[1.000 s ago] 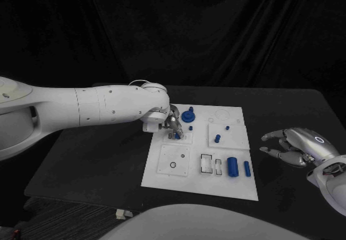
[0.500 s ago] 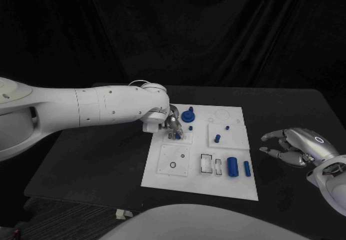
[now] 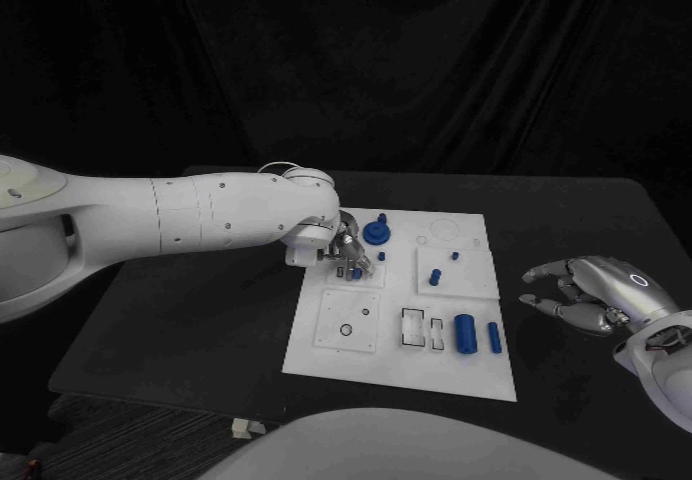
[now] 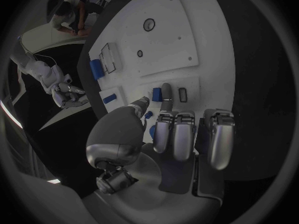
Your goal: Assemble the parts on the task board
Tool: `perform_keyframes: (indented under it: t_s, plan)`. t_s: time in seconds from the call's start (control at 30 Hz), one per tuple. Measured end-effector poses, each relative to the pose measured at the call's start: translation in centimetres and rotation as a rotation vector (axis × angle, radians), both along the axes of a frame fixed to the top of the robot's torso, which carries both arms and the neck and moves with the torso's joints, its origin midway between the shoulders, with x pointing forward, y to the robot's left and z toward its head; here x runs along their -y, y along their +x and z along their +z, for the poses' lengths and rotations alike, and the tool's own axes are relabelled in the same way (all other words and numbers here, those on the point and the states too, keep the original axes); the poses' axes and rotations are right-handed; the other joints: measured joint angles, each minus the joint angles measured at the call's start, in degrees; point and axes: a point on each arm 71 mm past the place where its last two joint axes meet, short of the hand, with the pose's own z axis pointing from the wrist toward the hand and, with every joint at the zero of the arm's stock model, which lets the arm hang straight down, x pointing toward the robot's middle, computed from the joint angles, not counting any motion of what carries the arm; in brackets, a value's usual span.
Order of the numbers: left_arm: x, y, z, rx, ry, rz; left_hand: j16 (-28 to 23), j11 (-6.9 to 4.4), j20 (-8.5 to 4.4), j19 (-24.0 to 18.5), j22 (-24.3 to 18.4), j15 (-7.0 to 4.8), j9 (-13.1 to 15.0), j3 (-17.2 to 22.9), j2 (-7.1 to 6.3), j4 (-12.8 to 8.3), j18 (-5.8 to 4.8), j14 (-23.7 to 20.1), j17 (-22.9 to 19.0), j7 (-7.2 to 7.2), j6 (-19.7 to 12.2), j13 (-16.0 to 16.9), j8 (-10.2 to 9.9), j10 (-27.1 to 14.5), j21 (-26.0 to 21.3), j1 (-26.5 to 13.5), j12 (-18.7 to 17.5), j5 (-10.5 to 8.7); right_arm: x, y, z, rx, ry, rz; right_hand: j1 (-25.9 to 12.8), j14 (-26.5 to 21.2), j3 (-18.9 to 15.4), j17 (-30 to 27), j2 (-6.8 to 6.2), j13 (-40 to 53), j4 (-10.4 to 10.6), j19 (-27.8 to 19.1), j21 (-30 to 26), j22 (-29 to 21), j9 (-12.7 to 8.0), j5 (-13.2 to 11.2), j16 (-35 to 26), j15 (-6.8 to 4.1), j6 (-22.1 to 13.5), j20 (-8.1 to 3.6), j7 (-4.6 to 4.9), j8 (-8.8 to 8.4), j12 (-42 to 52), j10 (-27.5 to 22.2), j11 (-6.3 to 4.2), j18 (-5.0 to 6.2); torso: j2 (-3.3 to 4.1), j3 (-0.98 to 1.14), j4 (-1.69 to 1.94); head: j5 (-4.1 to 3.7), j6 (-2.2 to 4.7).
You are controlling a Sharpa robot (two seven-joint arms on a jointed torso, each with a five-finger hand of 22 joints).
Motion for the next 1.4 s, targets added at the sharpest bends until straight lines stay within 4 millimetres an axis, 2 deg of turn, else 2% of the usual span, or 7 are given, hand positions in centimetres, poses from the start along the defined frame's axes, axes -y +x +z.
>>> perform_keyframes:
  t_s: [0.3, 0.43, 0.6, 0.8, 1.0, 1.2, 1.4]
  plan:
    - [-0.2, 0.0, 0.0, 0.000, 0.002, 0.004, 0.0, 0.00, 0.00, 0.0, 0.0, 0.00, 0.6, -0.5, 0.22, 0.2, 0.00, 0.0, 0.0, 0.20, 0.2, 0.0, 0.0, 0.0, 0.0, -0.2, 0.0, 0.00, 0.0, 0.0, 0.0, 0.000, 0.000, 0.000, 0.0, 0.0, 0.0, 0.0, 0.00, 0.0, 0.0, 0.0, 0.0, 0.0, 0.0, 0.0, 0.0, 0.00, 0.0, 0.00, 0.00, 0.00, 0.0, 0.0, 0.00, 0.00, -0.02, -0.01, -0.04, -0.03, 0.00]
    - [-0.3, 0.0, 0.0, -0.001, 0.001, 0.004, 0.0, 0.00, 0.00, 0.0, 0.0, 0.00, 1.3, -1.0, 0.51, -0.2, 0.00, 0.0, 0.0, 0.20, 0.2, 0.0, 0.4, 0.0, 0.0, 0.1, 0.0, 0.59, 0.0, 0.0, 0.0, 0.000, 0.000, -0.001, 0.0, 0.0, 0.0, 0.0, 0.00, 0.0, 0.0, 0.0, 0.0, 0.0, 0.0, 0.0, 0.0, 0.00, 0.0, 0.00, 0.00, 0.00, 0.0, 0.0, 0.00, 0.00, -0.03, -0.01, -0.04, -0.07, 0.00]
    - [-0.4, -0.4, 0.0, -0.002, -0.002, 0.000, 0.0, 0.00, 0.00, 0.0, 0.0, 0.00, 1.8, -1.6, 0.22, -0.8, 0.00, 0.0, 0.0, 0.09, 0.1, 0.0, 0.4, 0.0, 0.0, 0.9, 0.0, 0.59, 0.0, 0.0, 0.0, 0.000, 0.000, -0.001, 0.0, 0.0, 0.0, 0.0, 0.00, 0.0, 0.0, 0.0, -0.2, 0.0, -0.1, 0.0, 0.0, 0.00, 0.0, 0.00, 0.00, -0.23, 0.0, 0.0, 0.00, 0.00, -0.03, -0.01, -0.03, -0.13, 0.00]
    - [-0.7, -1.0, 0.2, 0.018, -0.005, -0.001, 0.0, 0.00, 0.00, 0.0, 0.0, 0.00, 1.7, -2.6, -0.17, -0.9, 0.00, 0.0, 0.0, 0.63, -1.7, 0.0, -0.1, 0.0, 0.0, 1.2, 0.0, 0.01, 0.1, 0.0, 0.0, 0.000, 0.000, -0.003, 0.0, 0.0, 0.0, 0.0, 0.00, 0.0, 0.0, 0.0, -0.2, 0.0, -0.1, 0.0, 0.0, 0.00, 0.0, 0.00, 0.00, -0.24, 0.0, 0.0, 0.00, 0.00, -0.03, -0.01, -0.01, -0.16, 0.00]
    - [-1.1, -1.4, 0.6, 0.066, -0.019, 0.022, 0.0, 0.85, 0.42, 0.0, 0.0, 0.63, -0.3, -3.7, 0.21, -0.7, 0.00, 0.2, 0.0, 1.61, -4.3, 0.0, -1.4, 0.0, 0.0, 2.2, -0.3, 0.02, 0.2, 0.0, 0.0, 0.000, -0.001, -0.005, 0.0, 0.0, 0.0, 0.0, 0.00, 0.0, 0.0, 0.0, -0.2, 0.0, -0.1, 0.0, 0.0, 0.00, 0.0, 0.00, 0.00, -0.23, 0.0, 0.0, 0.00, 0.00, -0.03, -0.01, 0.05, -0.14, 0.00]
    - [-1.2, -1.8, 0.9, 0.109, -0.041, 0.039, 0.0, 1.24, 0.83, 0.0, 0.0, 1.02, -2.3, -4.3, 0.50, -1.3, 0.00, 0.2, 0.0, 2.03, -5.3, 0.0, -1.4, 0.0, 0.0, 3.8, -0.7, 1.55, 0.2, 0.0, -0.1, 0.000, -0.001, -0.005, 0.0, 0.0, 0.0, 0.0, 0.00, 0.0, 0.0, 0.0, -0.2, 0.0, -0.2, 0.0, 0.0, 0.00, 0.0, 0.00, 0.00, -0.23, 0.0, 0.0, 0.00, 0.00, -0.05, 0.01, 0.05, -0.01, 0.00]
    - [-0.9, -1.9, 1.1, 0.135, -0.058, 0.044, 0.0, 1.24, 0.83, 0.0, 0.0, 1.23, -4.2, -4.3, 0.84, -2.3, 0.00, 0.0, 0.0, 2.03, -5.3, 0.0, -1.4, 0.0, 0.0, 6.3, -0.7, 4.50, 0.3, -0.1, -0.1, -0.001, -0.001, -0.005, 0.0, 0.0, 0.0, 0.0, 0.00, 0.0, 0.0, 0.0, -0.2, 0.0, -0.2, 0.0, 0.0, 0.00, 0.0, 0.00, 0.00, -0.23, 0.0, 0.0, 0.00, 0.00, -0.04, 0.01, 0.07, 0.14, 0.00]
